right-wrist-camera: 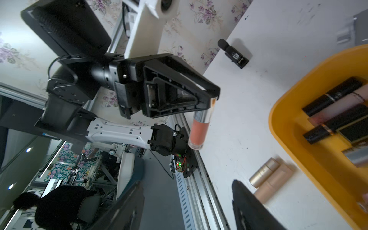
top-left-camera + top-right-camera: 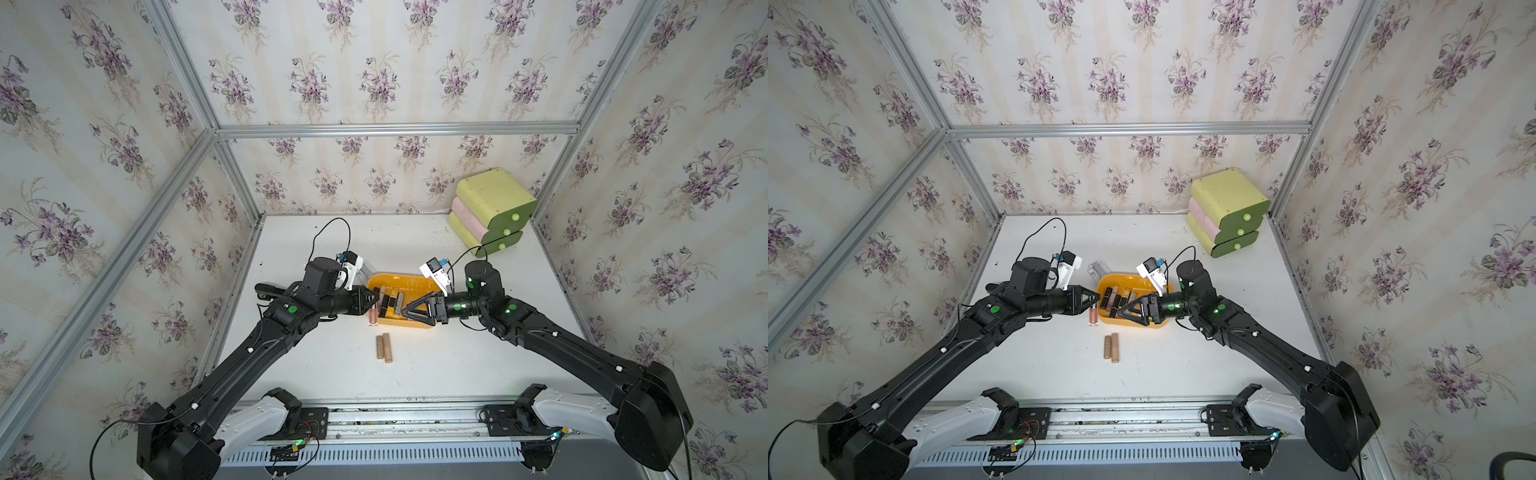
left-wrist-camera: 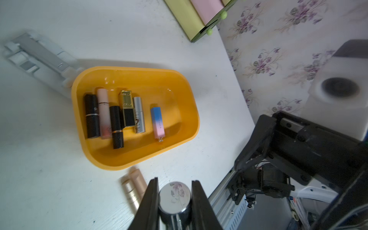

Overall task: Put the lipstick into the storage box
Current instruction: Place the lipstick in the storage box.

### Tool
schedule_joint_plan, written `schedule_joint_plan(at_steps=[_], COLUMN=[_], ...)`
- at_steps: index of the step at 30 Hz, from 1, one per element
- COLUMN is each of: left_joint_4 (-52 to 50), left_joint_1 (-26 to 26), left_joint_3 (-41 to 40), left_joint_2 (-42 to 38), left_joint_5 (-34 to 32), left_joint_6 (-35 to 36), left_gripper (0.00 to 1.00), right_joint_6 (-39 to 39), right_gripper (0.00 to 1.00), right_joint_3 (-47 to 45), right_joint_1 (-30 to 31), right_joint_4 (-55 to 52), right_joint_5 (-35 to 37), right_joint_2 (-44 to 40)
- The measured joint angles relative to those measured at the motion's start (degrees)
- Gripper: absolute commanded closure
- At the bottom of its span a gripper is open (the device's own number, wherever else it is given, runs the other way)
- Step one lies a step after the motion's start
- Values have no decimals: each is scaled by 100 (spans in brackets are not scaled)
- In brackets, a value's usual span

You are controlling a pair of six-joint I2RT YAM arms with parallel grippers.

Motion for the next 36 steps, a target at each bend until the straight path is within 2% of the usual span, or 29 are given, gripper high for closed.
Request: schedule_joint_plan(at_steps=[5,11,22,36], left_joint_4=[758,1263,1443,1504], left_joint_1=[2,2,0,-2], left_joint_3=[-131,-223,-284,-297], left_joint_2=[66,57,24,-129], left_joint_5=[527,793,887,911], left_joint_6=[-442,-767,-855,-852], left_gripper=[80,80,80,79], right_joint_6=[4,2,4,138], right_gripper=[27,28,35,51], right_joint_3=[133,256,529,828], right_joint_1=[103,181,380,474], right_joint_4=[144,142,153,151], right_joint_5=[-144,-140,-59,284], right_joint_2=[92,262,669,1047])
